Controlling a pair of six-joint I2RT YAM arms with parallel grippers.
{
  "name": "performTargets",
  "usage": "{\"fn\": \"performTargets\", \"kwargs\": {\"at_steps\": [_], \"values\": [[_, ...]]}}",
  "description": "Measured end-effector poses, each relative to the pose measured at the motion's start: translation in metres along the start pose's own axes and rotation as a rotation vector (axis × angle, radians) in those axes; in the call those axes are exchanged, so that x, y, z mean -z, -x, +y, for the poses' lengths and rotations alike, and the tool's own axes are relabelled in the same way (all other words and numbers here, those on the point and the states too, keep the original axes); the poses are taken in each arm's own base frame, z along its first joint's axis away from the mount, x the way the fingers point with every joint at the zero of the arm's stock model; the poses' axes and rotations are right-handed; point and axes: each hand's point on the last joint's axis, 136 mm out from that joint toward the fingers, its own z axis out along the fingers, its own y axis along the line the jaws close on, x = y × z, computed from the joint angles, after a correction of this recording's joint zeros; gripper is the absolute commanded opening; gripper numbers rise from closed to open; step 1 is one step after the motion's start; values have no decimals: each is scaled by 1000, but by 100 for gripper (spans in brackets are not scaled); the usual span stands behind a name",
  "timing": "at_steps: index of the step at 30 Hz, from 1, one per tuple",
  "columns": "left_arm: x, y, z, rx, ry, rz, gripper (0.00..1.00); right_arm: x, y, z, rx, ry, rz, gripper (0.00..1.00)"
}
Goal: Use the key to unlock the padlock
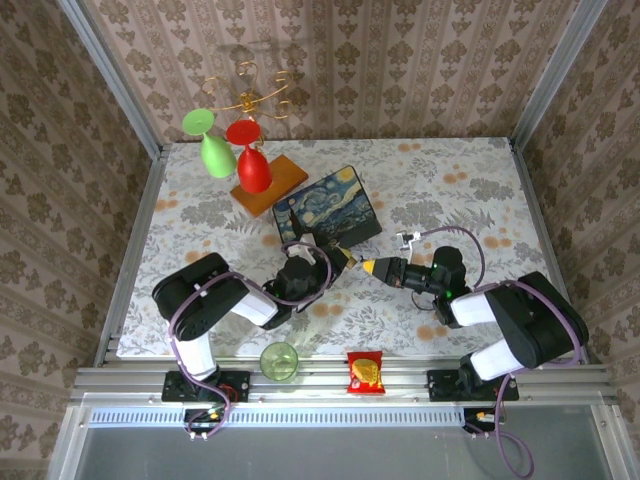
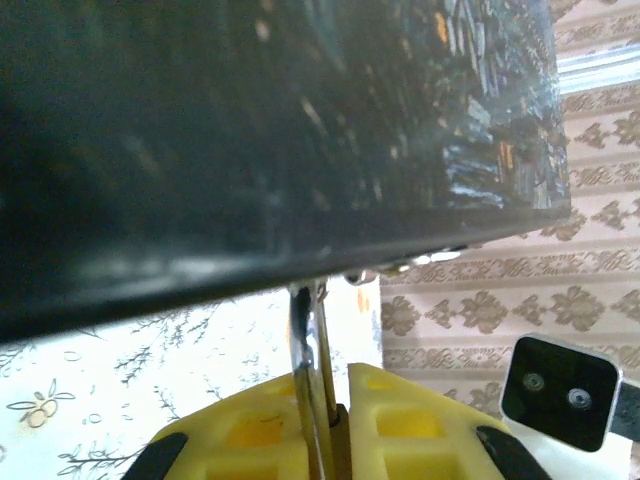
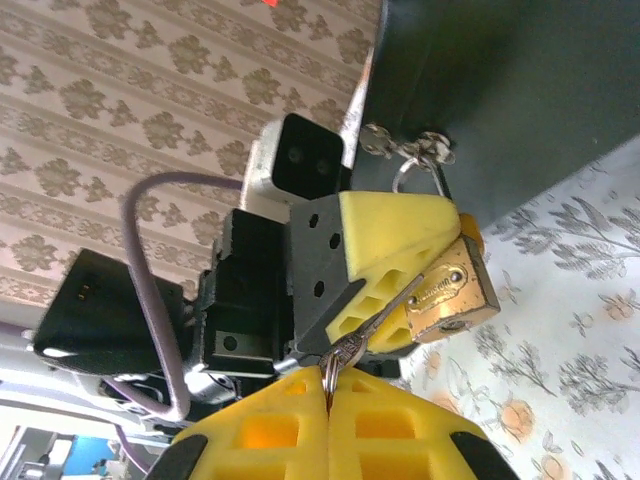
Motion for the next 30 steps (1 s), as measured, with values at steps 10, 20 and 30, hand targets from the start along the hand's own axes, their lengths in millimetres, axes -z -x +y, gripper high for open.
{"fn": "performTargets", "kwargs": {"at_steps": [10,20,30], "values": [[-7,-6,17,-131,55,29,0,7,-13,14,92,-8,55,0],[-9,-11,35,-230,142,64,5,23,-23,42,265,-15,77,0],[-12,-12,40,-264,166,78,20,33,-45,29,259,-33,83,0]]}}
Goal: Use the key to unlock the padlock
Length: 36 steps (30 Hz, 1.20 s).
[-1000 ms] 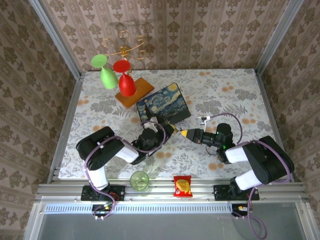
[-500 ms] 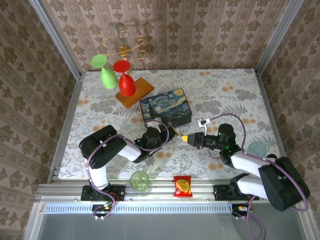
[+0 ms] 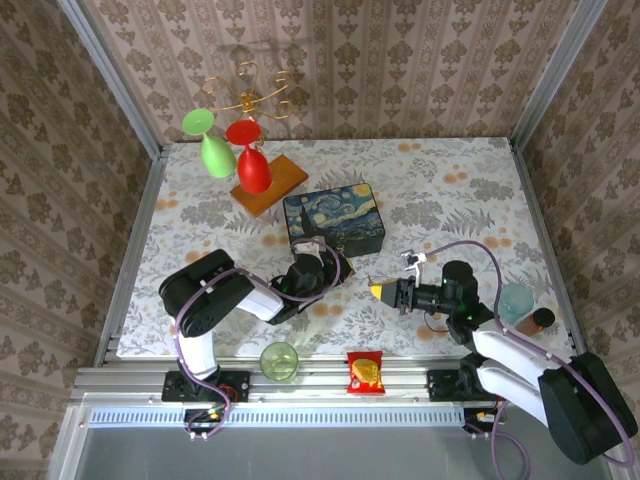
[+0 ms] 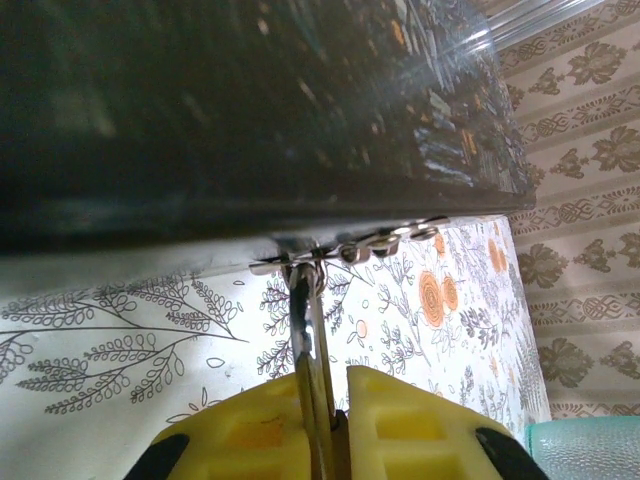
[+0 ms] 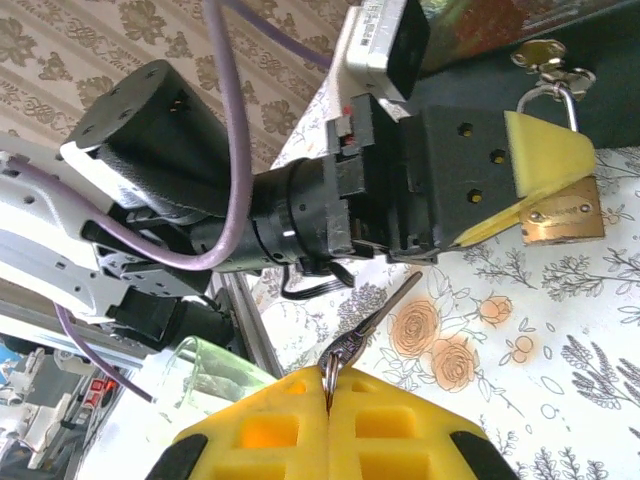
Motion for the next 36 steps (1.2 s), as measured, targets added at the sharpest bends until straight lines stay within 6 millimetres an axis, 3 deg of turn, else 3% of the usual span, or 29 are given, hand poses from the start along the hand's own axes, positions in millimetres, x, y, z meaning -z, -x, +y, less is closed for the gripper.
{"fn": "performTargets", "kwargs": {"at_steps": [2,10,13,16,18,21,25,30,36], "values": [[0,0,-1,-1,-3,2,31,1,2,9,43,20,-8,0],[1,0,-1,0,0,5,43,-2,-8,20,117,40,17,0],[9,-2,2,5,19,15,49,-3,-11,20,127,36,27,0],[25,1,-1,11,28,18,61,-2,-9,21,138,34,18,0],[39,8,-15,8,3,4,66,-1,-8,24,151,38,12,0],[62,29,-53,2,-87,-44,72,0,-7,28,171,46,7,0],[89,49,-101,-6,-219,-84,70,-1,-7,33,180,57,12,0],[86,29,-119,14,-298,-2,64,-7,0,41,182,90,-4,0],[84,4,-130,54,-350,61,66,-13,13,47,176,118,-34,0]]}}
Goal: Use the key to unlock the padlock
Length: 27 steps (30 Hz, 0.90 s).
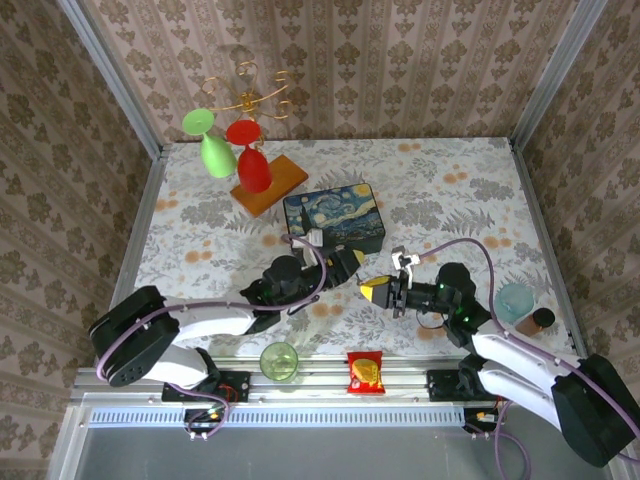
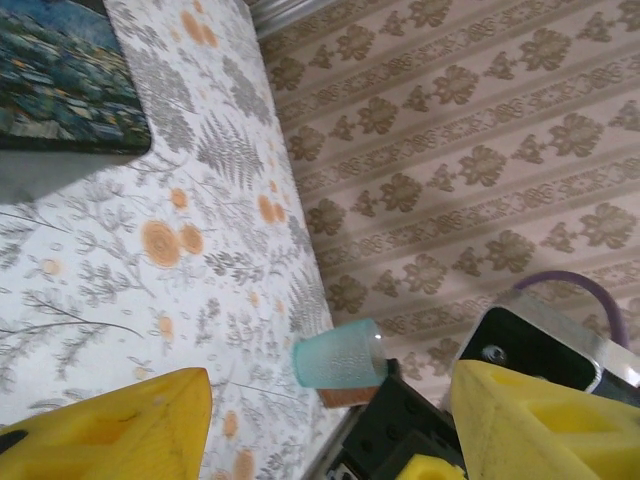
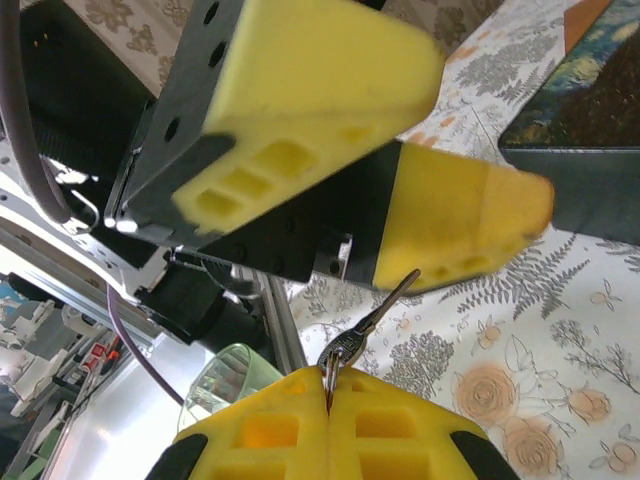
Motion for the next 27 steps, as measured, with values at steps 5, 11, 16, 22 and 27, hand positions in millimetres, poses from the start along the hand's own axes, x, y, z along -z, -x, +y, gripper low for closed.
{"fn": "performTargets", "kwargs": {"at_steps": [5,11,16,22,27], "values": [[1,3,-8,38,-51,-17,59,-5,10,2,12,11,-10,0],[2,0,-2,72,-59,-14,33,-7,15,3,22,17,-19,0],[3,-1,-2,72,-65,-16,30,-7,15,3,21,17,-19,0],[3,-1,-5,70,-78,-11,26,-7,14,2,16,10,-16,0],[3,-2,-5,66,-75,-5,17,-7,14,-1,11,-5,-20,0]]}}
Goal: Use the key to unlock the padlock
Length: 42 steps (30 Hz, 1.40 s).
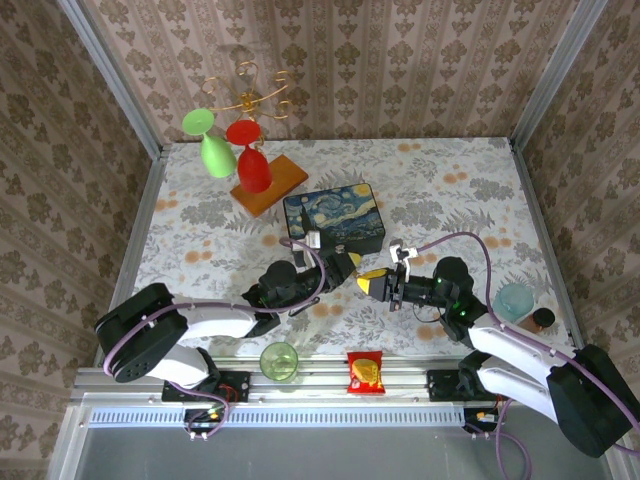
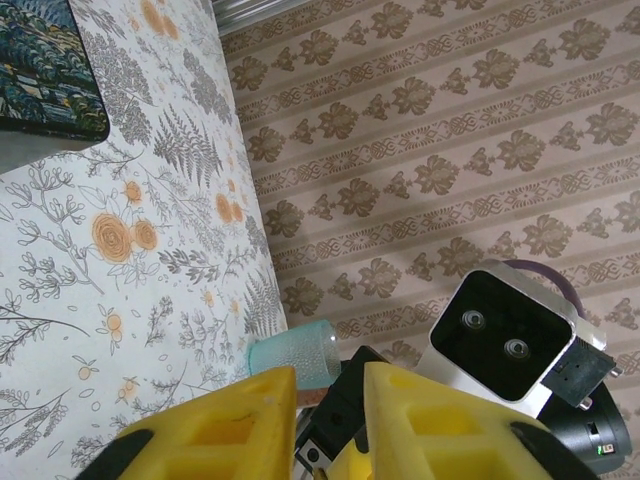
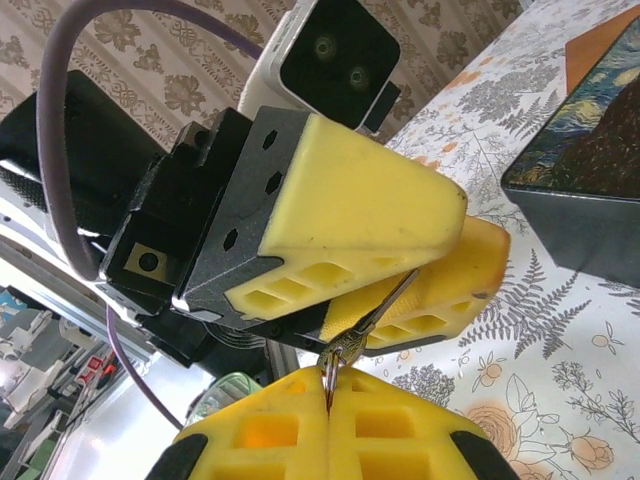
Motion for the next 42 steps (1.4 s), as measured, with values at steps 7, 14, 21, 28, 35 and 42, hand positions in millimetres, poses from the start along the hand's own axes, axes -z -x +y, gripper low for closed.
{"fn": "performTargets", "kwargs": {"at_steps": [7,14,21,28,35,42], "values": [[3,2,-8,-43,-14,-4,0,0,-2,-4,-17,-20,5,2],[11,7,-19,-121,0,-10,0,5,10,0,-52,-30,-56,31],[9,19,-37,-174,-23,-63,0,11,30,12,-78,-9,-152,63],[5,23,-51,-200,-79,-137,0,12,45,19,-154,32,-272,68],[-1,28,-54,-200,-123,-209,0,7,59,25,-198,75,-336,59],[2,33,-70,-214,-167,-263,0,2,61,22,-233,81,-348,45]]}}
